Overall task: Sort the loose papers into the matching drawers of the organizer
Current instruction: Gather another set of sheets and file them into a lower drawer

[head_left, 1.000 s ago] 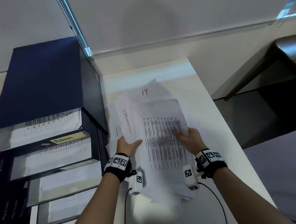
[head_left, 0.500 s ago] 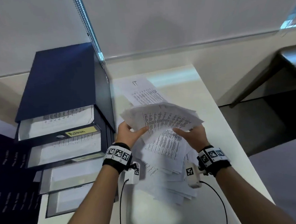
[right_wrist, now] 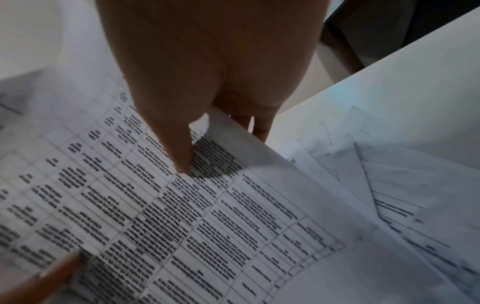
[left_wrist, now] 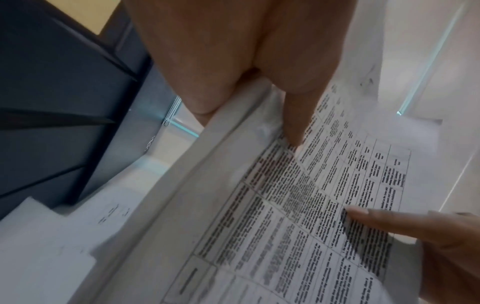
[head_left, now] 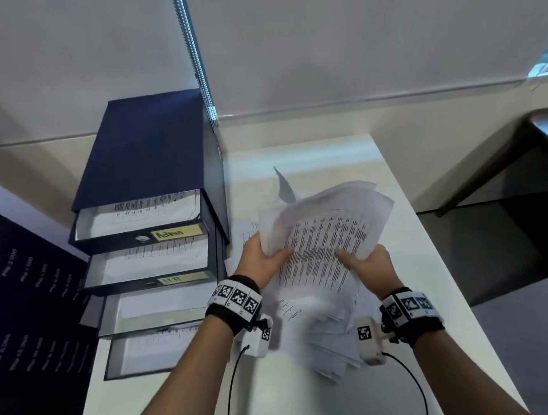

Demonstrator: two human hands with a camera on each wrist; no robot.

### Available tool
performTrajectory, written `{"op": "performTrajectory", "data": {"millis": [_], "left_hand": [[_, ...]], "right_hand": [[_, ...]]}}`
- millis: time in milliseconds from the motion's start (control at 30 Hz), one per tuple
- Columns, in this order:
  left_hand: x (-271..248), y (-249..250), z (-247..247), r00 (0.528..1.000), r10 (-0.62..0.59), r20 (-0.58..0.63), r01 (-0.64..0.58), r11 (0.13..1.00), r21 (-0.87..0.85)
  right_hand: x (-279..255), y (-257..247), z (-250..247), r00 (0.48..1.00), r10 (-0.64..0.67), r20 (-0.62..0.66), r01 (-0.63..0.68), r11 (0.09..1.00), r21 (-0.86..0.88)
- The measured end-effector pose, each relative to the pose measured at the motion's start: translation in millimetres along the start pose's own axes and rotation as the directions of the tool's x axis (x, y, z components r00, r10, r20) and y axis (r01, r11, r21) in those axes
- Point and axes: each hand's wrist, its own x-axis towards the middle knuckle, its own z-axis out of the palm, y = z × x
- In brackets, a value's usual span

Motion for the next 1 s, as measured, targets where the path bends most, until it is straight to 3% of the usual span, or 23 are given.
{"op": "performTrajectory", "data": {"millis": [133, 233, 367, 500, 633, 733, 833, 1000], "left_hand": [[-6.1, 9.7, -8.6, 0.998, 0.040, -0.047, -0.042, 0.998, -0.049], [-4.5, 21.6, -15.9, 0.995, 0.103, 0.013, -0.104, 0.994, 0.020], [-3.8, 20.4, -24.9, 0.987, 0.090, 0.136, -0.106, 0.987, 0.118], [-7.5, 16.0, -26.5, 0.984, 0.023, 0.178, -0.042, 0.994, 0.102], [-5.4, 23.1, -24.7, 0.998, 0.024, 0.058, -0.025, 1.000, 0.018], [1.4, 25.9, -21.8, 0.995, 0.024, -0.098, -0.032, 0.997, -0.076], [4.4, 31.4, -17.3, 0.981, 0.043, -0.188, -0.070, 0.988, -0.138], [16.2, 15.7, -14.1, 0.985, 0.035, -0.168, -0.055, 0.992, -0.112]], "right_hand": [[-6.9, -15.2, -5.1, 0.997, -0.066, -0.027, 0.068, 0.994, 0.086], [-3.4, -21.0, -10.3, 0.994, -0.084, -0.072, 0.091, 0.991, 0.102], [0.0, -11.9, -11.4, 0.993, -0.115, 0.034, 0.111, 0.990, 0.082], [-1.5, -14.4, -10.1, 0.987, -0.044, 0.154, 0.024, 0.992, 0.126], [-5.9, -18.4, -12.6, 0.981, 0.056, 0.186, -0.080, 0.989, 0.125], [-1.3, -36.8, -12.0, 0.989, 0.055, 0.138, -0.076, 0.984, 0.158], [-4.4, -71.2, -4.8, 0.997, -0.025, 0.069, 0.014, 0.988, 0.152], [18.3, -30.7, -9.2, 0.998, 0.018, 0.065, -0.019, 1.000, 0.016]]}}
